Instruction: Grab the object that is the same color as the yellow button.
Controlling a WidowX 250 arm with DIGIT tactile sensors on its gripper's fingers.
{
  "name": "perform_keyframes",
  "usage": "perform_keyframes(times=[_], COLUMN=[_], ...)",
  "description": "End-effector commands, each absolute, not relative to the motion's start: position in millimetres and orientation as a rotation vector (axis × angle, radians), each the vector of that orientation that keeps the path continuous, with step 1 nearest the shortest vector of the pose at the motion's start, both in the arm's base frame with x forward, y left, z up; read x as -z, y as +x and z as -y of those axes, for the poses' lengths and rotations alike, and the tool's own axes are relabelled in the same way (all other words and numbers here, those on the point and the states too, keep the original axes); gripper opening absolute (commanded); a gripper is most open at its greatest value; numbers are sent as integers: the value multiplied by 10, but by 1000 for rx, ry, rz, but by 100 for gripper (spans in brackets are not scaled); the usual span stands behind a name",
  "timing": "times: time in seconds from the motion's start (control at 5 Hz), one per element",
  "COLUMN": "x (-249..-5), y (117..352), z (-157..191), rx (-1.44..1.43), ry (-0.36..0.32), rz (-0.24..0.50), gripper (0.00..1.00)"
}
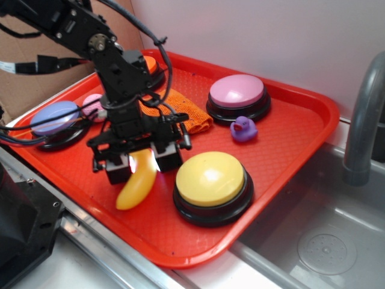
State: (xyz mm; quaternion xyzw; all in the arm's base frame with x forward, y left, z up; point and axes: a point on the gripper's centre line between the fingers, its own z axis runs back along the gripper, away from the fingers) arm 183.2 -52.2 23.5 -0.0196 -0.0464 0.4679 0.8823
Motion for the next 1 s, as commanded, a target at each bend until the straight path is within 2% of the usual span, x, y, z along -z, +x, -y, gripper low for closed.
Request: perform_keyframes(times=[0.0,0.2,0.4,0.6,0.8], x=[-1017,-1418,-1656,-1663,-1643], y=[2076,1993,1940,1977,2010], z=[346,279,153,80,9], rx=[-564,-316,-240,-215,-201], ry=[130,141,141,104,139], rz=[76,123,179,174,140], gripper=[0,0,0,0,0])
